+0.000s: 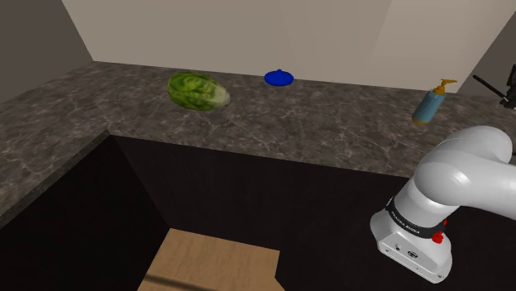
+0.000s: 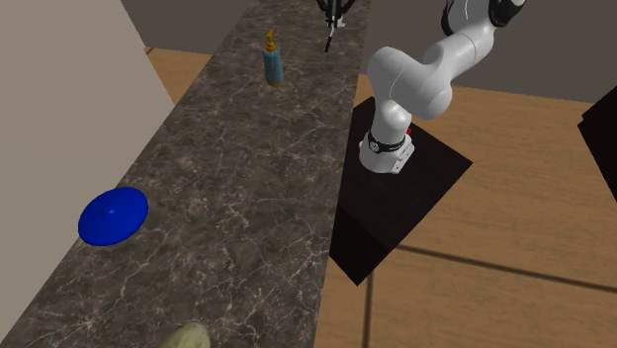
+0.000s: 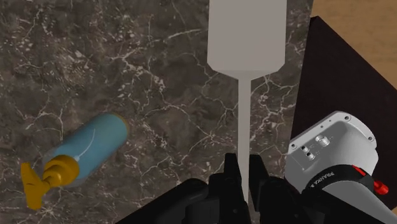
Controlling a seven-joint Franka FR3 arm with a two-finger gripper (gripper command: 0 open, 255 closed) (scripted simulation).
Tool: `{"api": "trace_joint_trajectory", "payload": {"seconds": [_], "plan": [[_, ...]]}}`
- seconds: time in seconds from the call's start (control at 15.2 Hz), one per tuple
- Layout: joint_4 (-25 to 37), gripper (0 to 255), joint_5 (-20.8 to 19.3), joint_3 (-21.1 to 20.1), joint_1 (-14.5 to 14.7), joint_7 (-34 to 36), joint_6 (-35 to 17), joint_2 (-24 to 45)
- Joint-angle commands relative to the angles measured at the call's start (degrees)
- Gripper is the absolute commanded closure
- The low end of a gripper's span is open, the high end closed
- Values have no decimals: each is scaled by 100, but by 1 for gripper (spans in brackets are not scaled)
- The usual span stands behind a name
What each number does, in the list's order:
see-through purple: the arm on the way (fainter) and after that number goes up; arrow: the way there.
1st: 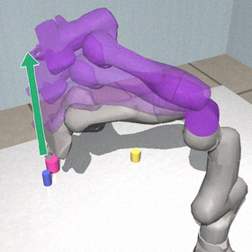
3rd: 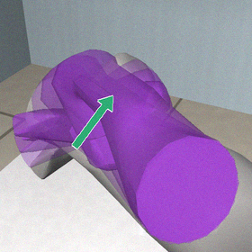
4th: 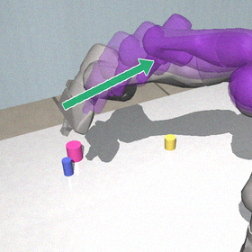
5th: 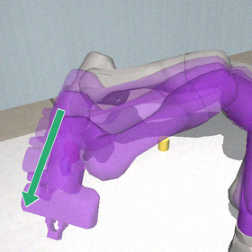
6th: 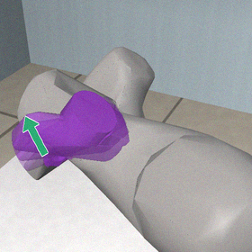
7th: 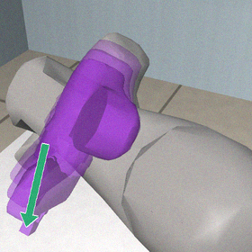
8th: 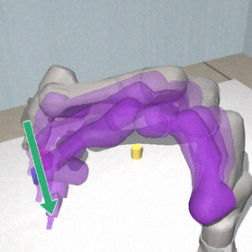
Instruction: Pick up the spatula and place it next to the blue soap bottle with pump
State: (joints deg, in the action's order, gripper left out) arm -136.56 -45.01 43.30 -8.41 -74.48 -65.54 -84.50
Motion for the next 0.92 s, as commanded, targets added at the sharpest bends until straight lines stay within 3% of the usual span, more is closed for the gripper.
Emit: {"api": "trace_joint_trajectory", "payload": {"seconds": [0.0, 0.86], "plan": [[-158, 255, -98, 93, -61, -6, -56, -112], [-1044, 255, -801, 815, -430, -34, -423, -696]]}}
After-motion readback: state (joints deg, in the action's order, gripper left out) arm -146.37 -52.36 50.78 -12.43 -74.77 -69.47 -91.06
